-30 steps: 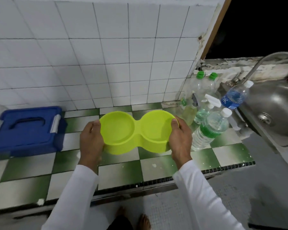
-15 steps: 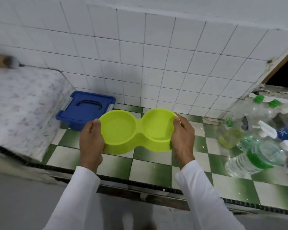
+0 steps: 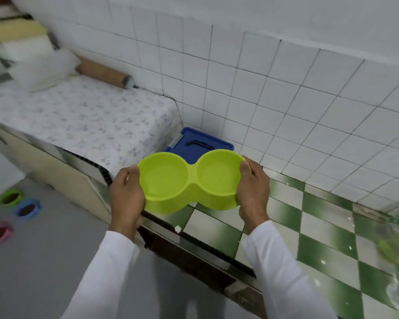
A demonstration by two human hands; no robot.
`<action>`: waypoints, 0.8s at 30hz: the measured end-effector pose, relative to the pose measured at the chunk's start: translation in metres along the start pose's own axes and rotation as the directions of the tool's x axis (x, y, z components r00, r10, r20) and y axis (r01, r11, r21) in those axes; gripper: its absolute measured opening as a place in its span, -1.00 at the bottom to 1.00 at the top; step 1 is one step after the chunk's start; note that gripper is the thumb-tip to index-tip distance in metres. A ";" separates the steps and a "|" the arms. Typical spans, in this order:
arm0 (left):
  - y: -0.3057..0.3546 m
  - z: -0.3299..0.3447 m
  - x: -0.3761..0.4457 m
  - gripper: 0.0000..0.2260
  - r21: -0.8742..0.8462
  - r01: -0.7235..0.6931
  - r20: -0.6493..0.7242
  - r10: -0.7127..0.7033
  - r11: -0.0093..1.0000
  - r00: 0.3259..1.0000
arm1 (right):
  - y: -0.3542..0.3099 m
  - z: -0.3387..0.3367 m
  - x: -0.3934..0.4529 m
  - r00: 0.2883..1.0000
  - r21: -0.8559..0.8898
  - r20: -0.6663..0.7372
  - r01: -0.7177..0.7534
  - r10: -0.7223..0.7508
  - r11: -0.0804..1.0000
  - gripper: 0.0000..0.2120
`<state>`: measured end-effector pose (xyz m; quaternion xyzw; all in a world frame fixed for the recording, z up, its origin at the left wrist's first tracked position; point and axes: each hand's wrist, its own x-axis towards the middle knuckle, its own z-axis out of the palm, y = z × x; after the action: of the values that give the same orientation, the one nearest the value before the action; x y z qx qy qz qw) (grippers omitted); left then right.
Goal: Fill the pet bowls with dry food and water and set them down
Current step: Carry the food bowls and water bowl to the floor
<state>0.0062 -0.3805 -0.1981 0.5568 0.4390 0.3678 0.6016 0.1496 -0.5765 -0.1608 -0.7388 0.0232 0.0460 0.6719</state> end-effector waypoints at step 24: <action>0.002 -0.287 0.088 -0.76 -0.113 -0.085 -0.556 0.008 0.990 0.831 | -0.004 0.294 -0.142 0.819 -0.058 0.570 0.125 -0.070 0.991 -0.71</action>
<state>-0.2328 -0.1987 -0.2051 0.3957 0.5549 0.5563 0.4754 -0.0023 -0.2874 -0.1702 -0.7223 -0.2171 0.2299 0.6150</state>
